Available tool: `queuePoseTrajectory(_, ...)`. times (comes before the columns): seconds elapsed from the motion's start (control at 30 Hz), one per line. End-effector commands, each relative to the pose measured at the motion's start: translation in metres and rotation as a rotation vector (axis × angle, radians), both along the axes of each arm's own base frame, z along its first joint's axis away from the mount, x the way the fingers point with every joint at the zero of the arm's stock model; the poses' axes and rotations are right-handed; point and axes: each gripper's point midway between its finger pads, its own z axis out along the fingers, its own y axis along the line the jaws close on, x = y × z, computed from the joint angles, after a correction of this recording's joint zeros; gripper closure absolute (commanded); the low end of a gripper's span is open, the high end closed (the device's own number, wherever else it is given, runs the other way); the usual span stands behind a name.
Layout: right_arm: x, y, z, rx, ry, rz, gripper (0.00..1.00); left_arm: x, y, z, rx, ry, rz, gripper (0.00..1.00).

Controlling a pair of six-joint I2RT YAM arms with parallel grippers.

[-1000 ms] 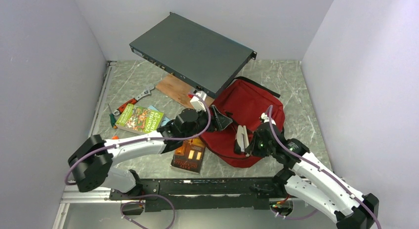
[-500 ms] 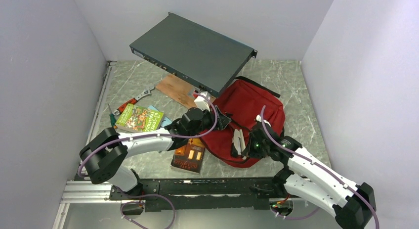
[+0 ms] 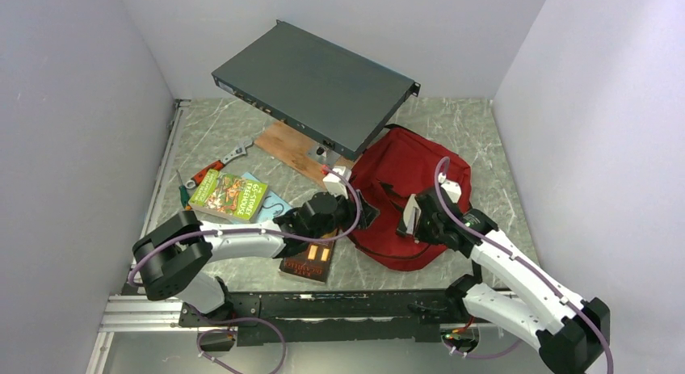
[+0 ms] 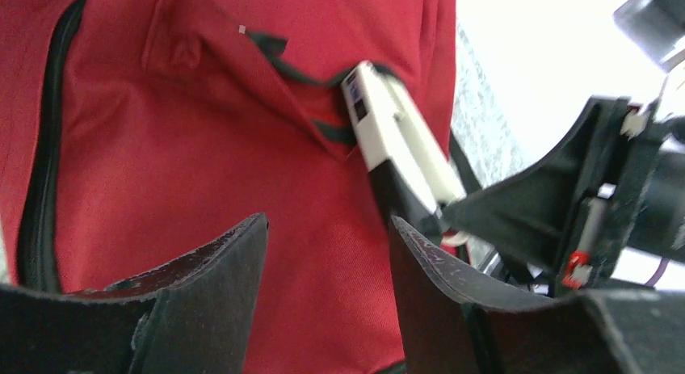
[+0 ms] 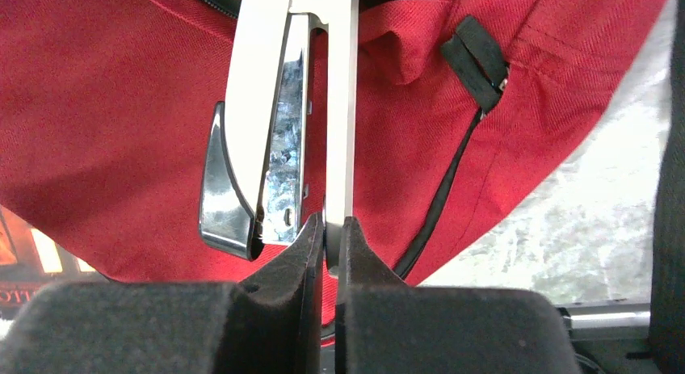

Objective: Pack the student bag
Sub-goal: Place the stationery in the student bag.

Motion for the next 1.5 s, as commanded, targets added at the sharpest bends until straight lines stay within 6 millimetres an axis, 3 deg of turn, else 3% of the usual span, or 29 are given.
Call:
queuePoseTrajectory(0.0,0.020,-0.024,0.028,-0.086,-0.113,-0.115,1.00,-0.005,0.001,0.020,-0.052,-0.061,0.008,0.38)
queuePoseTrajectory(0.17,0.019,-0.016,0.024,-0.079,-0.062,-0.078,1.00,-0.007,0.007,0.014,-0.029,-0.043,0.015,0.38)
queuePoseTrajectory(0.37,-0.001,-0.009,0.018,-0.086,0.076,0.001,1.00,-0.004,0.012,-0.007,0.057,-0.011,0.035,0.38)
queuePoseTrajectory(0.73,-0.003,-0.031,0.009,-0.205,0.230,-0.005,1.00,-0.015,0.009,-0.033,0.080,0.035,-0.023,0.37)
queuePoseTrajectory(0.87,0.015,-0.035,0.018,-0.248,0.180,-0.034,1.00,-0.019,0.009,-0.044,0.084,0.061,-0.035,0.37)
queuePoseTrajectory(1.07,0.073,-0.023,0.034,-0.239,-0.037,-0.061,1.00,-0.022,0.009,-0.055,0.092,0.098,-0.037,0.36)
queuePoseTrajectory(1.13,0.086,-0.028,0.040,-0.267,-0.132,-0.076,1.00,-0.024,0.008,-0.057,0.091,0.111,-0.041,0.35)
queuePoseTrajectory(1.27,0.101,-0.038,0.051,-0.288,-0.306,-0.103,1.00,-0.026,0.007,-0.060,0.099,0.133,-0.049,0.30)
queuePoseTrajectory(1.47,0.120,-0.041,0.046,-0.228,-0.455,-0.228,1.00,-0.027,0.008,-0.067,0.110,0.154,-0.044,0.26)
